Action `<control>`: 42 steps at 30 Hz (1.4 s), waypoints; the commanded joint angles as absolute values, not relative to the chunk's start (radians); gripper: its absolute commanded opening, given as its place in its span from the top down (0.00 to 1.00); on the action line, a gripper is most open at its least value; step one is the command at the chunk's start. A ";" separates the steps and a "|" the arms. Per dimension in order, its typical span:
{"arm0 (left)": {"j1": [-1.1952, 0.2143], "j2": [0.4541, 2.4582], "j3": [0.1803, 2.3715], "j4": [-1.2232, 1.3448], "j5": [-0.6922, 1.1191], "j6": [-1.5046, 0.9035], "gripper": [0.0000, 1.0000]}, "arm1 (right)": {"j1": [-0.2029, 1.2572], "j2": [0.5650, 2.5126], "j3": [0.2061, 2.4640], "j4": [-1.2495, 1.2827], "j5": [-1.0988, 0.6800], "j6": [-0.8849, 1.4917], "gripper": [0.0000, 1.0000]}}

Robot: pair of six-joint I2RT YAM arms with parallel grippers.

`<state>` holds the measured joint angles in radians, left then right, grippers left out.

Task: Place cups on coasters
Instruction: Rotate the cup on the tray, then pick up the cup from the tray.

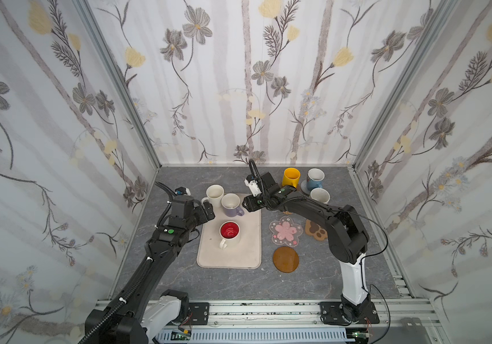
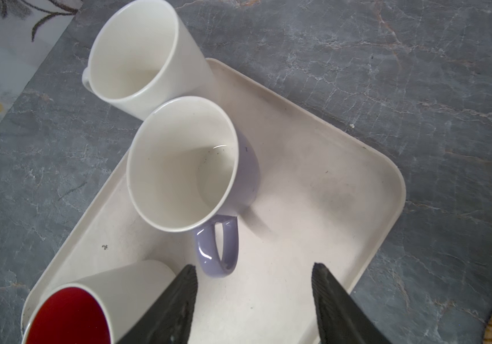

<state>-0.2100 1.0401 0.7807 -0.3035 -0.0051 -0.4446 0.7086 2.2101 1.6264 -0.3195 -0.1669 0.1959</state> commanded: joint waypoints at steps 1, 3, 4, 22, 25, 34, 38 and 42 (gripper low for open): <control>-0.208 1.050 0.778 -0.279 -0.010 -0.442 0.00 | 0.725 2.219 1.654 -0.348 -0.122 0.140 0.36; -0.209 1.057 0.780 -0.278 -0.005 -0.444 0.00 | 0.728 2.241 1.678 -0.359 -0.121 0.137 0.36; -0.207 1.058 0.781 -0.277 -0.003 -0.443 0.00 | 0.729 2.251 1.689 -0.363 -0.121 0.137 0.36; -0.209 1.069 0.780 -0.275 0.006 -0.446 0.00 | 0.758 2.430 1.866 -0.418 -0.126 0.149 0.42; -0.208 1.071 0.781 -0.273 0.010 -0.445 0.00 | 0.759 2.442 1.876 -0.416 -0.128 0.150 0.44; -0.208 1.071 0.780 -0.273 0.011 -0.446 0.00 | 0.765 2.476 1.896 -0.416 -0.128 0.157 0.58; -0.208 1.069 0.779 -0.273 0.011 -0.444 0.00 | 0.767 2.476 1.896 -0.417 -0.126 0.158 0.65; -0.208 1.070 0.779 -0.273 0.007 -0.444 0.00 | 0.770 2.474 1.896 -0.419 -0.127 0.156 0.71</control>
<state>-0.2092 1.0725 0.7807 -0.2996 0.0147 -0.4450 0.7658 2.4699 1.8866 -0.4454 -0.1268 0.1558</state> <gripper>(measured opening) 0.996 0.301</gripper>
